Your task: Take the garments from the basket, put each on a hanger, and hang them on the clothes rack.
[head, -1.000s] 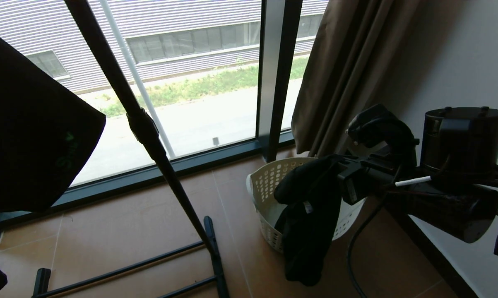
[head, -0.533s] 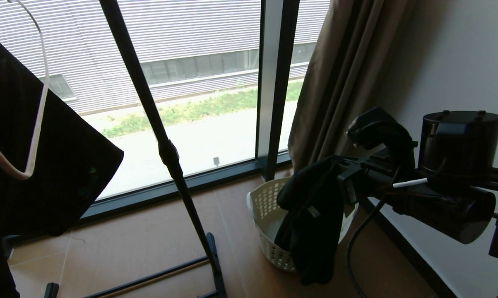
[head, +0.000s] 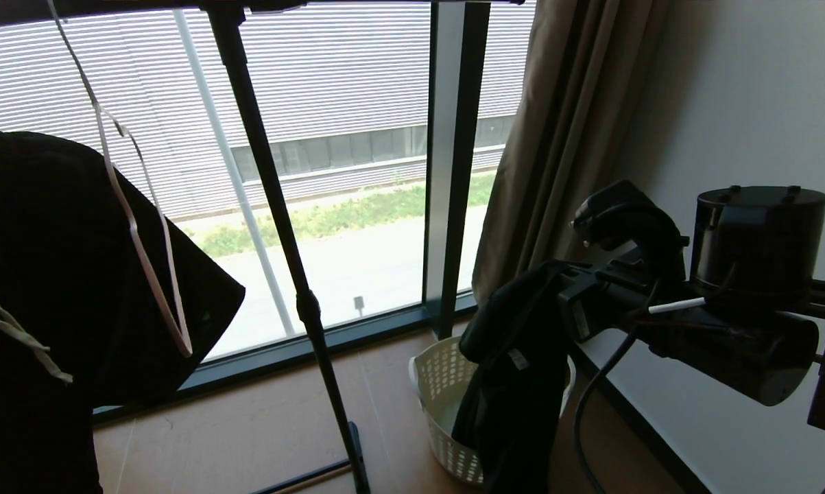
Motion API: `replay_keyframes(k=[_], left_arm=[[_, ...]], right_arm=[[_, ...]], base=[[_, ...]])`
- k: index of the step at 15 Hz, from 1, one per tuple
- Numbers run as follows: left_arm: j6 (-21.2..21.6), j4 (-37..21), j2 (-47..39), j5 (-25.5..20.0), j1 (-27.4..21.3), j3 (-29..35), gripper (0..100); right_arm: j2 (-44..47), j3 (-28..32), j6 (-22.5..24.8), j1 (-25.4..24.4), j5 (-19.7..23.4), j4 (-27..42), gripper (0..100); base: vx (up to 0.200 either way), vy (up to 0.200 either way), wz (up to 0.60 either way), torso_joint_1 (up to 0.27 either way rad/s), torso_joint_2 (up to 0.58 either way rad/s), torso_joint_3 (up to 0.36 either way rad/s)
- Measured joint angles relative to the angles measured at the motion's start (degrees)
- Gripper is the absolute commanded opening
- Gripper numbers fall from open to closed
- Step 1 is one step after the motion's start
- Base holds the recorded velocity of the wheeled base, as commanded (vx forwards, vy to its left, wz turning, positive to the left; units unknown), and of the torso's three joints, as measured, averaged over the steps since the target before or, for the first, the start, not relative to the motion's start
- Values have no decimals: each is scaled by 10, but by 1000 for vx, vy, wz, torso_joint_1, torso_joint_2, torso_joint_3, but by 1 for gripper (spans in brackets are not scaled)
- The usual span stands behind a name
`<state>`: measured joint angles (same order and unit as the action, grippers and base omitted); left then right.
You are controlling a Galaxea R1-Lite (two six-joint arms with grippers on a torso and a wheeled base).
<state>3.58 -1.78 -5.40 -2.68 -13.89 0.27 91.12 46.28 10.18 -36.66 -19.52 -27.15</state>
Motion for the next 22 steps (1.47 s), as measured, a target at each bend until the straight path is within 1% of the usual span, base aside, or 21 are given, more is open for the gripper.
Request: replay_keyframes(k=[7,13,22], left_arm=[[-1,0,0,0,0,0,100],[-1,1,0,0,0,0,100],[-4,0,0,2,0,0,100]], right_arm=[[0,-2,0,0,1,0,0],[1,-3,0,0,1,-1,0],[1,-7,0,0,1,-1,0]], base=[[0,0,0,179,-523,-145],[0,0,0,231,-581,-176],[0,0,0,170,-401,-236]])
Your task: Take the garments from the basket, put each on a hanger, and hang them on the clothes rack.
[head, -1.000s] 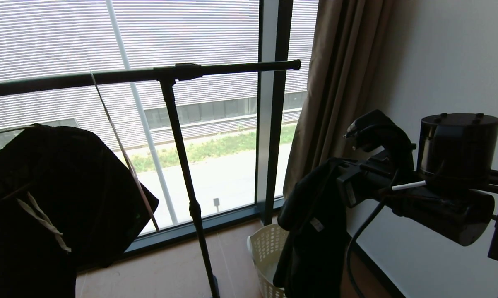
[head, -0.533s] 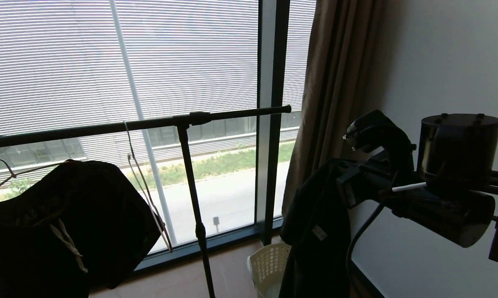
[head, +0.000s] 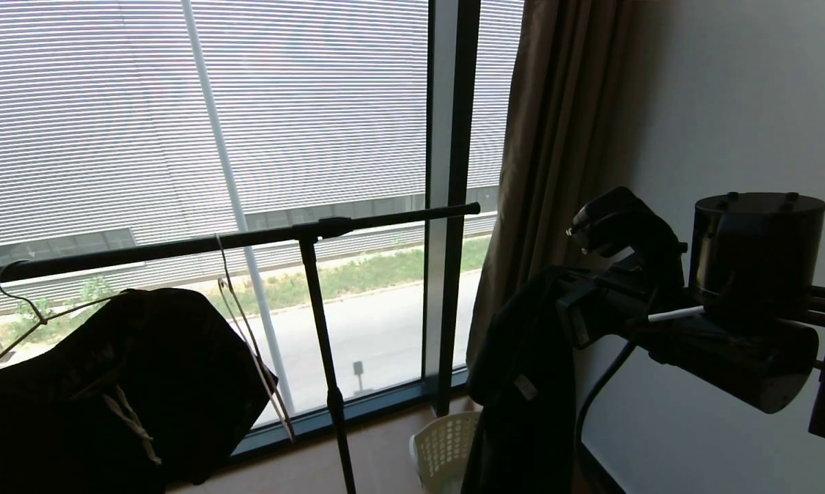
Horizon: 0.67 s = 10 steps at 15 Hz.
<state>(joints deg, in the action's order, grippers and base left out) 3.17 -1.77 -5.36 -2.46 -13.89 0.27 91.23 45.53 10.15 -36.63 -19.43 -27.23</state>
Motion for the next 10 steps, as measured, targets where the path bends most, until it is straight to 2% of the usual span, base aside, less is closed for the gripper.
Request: replay_keyframes(k=[6,10], left_arm=[[-1,0,0,-1,0,0,100],[-1,0,0,-1,0,0,100]], right_arm=[[1,0,0,0,0,0,0],[1,-6,4,0,0,-1,0]], base=[[0,0,0,162,-360,-307],[0,0,0,45,-95,-67]])
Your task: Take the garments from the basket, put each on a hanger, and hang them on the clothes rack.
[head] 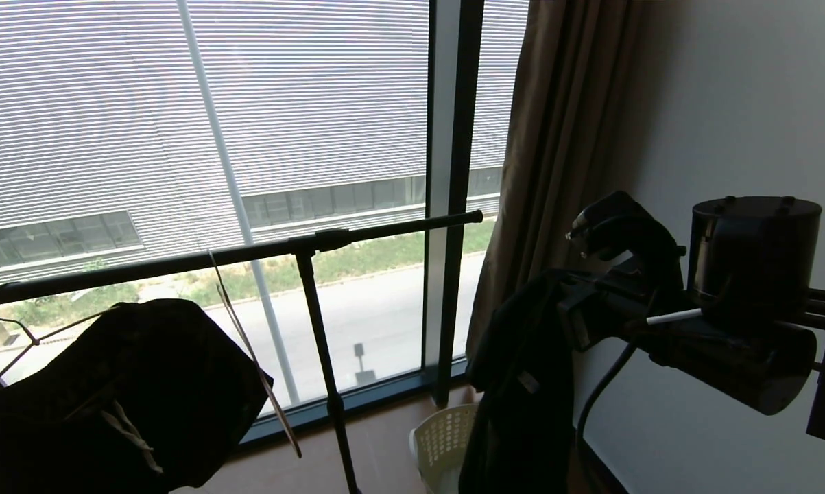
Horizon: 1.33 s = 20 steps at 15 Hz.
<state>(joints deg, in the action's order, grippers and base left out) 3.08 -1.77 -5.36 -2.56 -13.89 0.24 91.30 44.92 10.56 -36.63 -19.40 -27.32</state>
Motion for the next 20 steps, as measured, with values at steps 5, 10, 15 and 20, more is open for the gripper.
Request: replay_keyframes(k=[5,10,15,20], left_arm=[[1,0,0,0,0,0,100],[1,0,0,0,0,0,100],[1,0,0,0,0,0,100],[1,0,0,-1,0,0,100]], right_arm=[[0,-12,4,0,0,-42,0],[1,-19,5,0,1,-45,0],[1,-20,5,0,0,-45,0],[0,-19,5,-1,0,-45,0]], base=[[0,0,240,2,2,-1],[0,0,600,6,0,2],[-80,0,240,2,1,4],[-200,40,0,0,2,0]])
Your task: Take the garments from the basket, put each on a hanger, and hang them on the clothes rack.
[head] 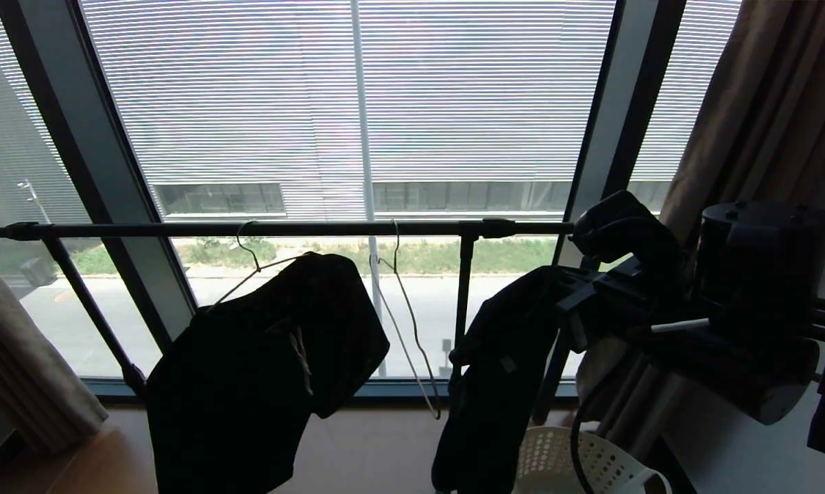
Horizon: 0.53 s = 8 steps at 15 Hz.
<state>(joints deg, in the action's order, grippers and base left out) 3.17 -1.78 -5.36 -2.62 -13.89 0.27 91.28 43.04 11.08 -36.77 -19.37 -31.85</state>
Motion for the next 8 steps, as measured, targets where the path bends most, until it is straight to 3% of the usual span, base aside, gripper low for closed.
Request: replay_keyframes(k=[1,8], left_arm=[[0,0,0,0,0,0,100],[0,0,0,0,0,0,100]], right_arm=[[-1,0,0,2,-1,1,0],[-4,0,0,5,-1,1,0]], base=[[-200,200,0,-12,2,-2],[0,200,0,6,3,2]])
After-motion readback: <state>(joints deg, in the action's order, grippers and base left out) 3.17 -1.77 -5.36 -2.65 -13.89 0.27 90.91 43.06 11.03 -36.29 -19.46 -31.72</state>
